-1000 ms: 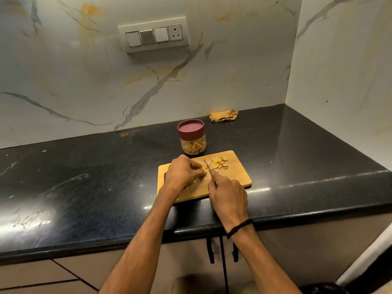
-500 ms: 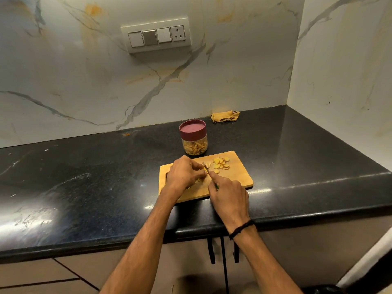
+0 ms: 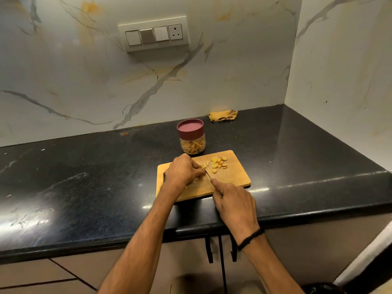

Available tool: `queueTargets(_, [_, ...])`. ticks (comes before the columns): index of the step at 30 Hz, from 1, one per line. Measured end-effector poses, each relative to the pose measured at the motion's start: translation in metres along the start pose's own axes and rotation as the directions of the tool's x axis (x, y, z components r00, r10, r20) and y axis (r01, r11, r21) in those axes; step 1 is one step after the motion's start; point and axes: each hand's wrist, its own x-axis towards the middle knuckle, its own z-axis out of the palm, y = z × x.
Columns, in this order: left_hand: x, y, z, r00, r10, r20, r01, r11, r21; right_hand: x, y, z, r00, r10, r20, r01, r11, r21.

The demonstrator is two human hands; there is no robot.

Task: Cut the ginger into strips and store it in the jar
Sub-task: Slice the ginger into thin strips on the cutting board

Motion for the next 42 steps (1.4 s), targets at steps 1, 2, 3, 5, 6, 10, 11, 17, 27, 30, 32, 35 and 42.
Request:
queueTargets(1, [0.001, -0.001, -0.001, 1.0, 0.003, 0.009, -0.003, 1.0, -0.013, -0.005, 0.003, -0.002, 1.0, -0.003, -0.001, 0.003, 1.0, 0.0])
queueTargets(2, [0.001, -0.002, -0.003, 1.0, 0.009, 0.019, -0.008, 1.0, -0.022, -0.01, 0.007, -0.005, 1.0, -0.001, -0.007, 0.001, 1.0, 0.005])
queueTargets(3, [0.002, -0.003, -0.004, 0.999, 0.017, 0.031, -0.016, 0.999, -0.03, -0.013, 0.01, -0.008, 1.0, 0.004, -0.015, -0.004, 1.0, 0.016])
queueTargets(5, [0.002, -0.003, -0.006, 0.998, 0.039, 0.044, -0.036, 0.998, -0.047, -0.016, 0.013, -0.014, 0.999, 0.026, -0.034, -0.024, 0.999, 0.046])
queueTargets(6, [0.001, -0.004, -0.008, 0.998, 0.048, 0.042, -0.045, 0.998, -0.052, -0.016, 0.013, -0.015, 0.998, 0.04, -0.042, -0.037, 0.997, 0.068])
queueTargets(10, [0.0, -0.005, -0.01, 0.999, 0.044, 0.007, -0.043, 0.996, -0.074, -0.005, 0.005, -0.016, 0.994, 0.068, -0.081, -0.056, 0.988, 0.146])
queueTargets(11, [-0.001, -0.005, -0.01, 0.999, 0.044, -0.005, -0.044, 0.996, -0.076, -0.001, 0.003, -0.015, 0.994, 0.062, -0.087, -0.049, 0.988, 0.149])
queueTargets(17, [-0.003, -0.004, -0.007, 0.997, 0.059, -0.052, -0.061, 0.997, -0.047, 0.018, -0.006, -0.004, 0.997, 0.045, -0.067, -0.035, 0.99, 0.139])
queueTargets(27, [0.0, -0.001, -0.003, 0.999, 0.041, -0.022, -0.041, 0.999, 0.001, 0.023, -0.007, 0.004, 0.998, 0.037, -0.047, -0.033, 0.996, 0.077])
queueTargets(30, [0.0, 0.0, -0.002, 0.999, 0.034, -0.041, -0.033, 0.999, 0.025, 0.025, -0.008, 0.002, 0.999, 0.02, -0.04, -0.019, 0.999, 0.028])
queueTargets(32, [-0.001, 0.002, -0.002, 0.999, 0.021, -0.038, -0.019, 0.999, 0.038, 0.024, -0.009, 0.001, 0.999, 0.009, -0.032, -0.009, 1.0, 0.004])
queueTargets(35, [0.0, 0.004, -0.004, 1.0, 0.003, -0.026, -0.002, 0.999, 0.036, 0.015, -0.008, -0.002, 1.0, -0.011, -0.012, 0.01, 1.0, -0.023])
queueTargets(42, [-0.003, 0.002, -0.006, 1.0, -0.012, -0.007, 0.012, 1.0, -0.023, -0.018, 0.015, -0.016, 0.999, 0.029, 0.013, -0.029, 0.999, -0.027])
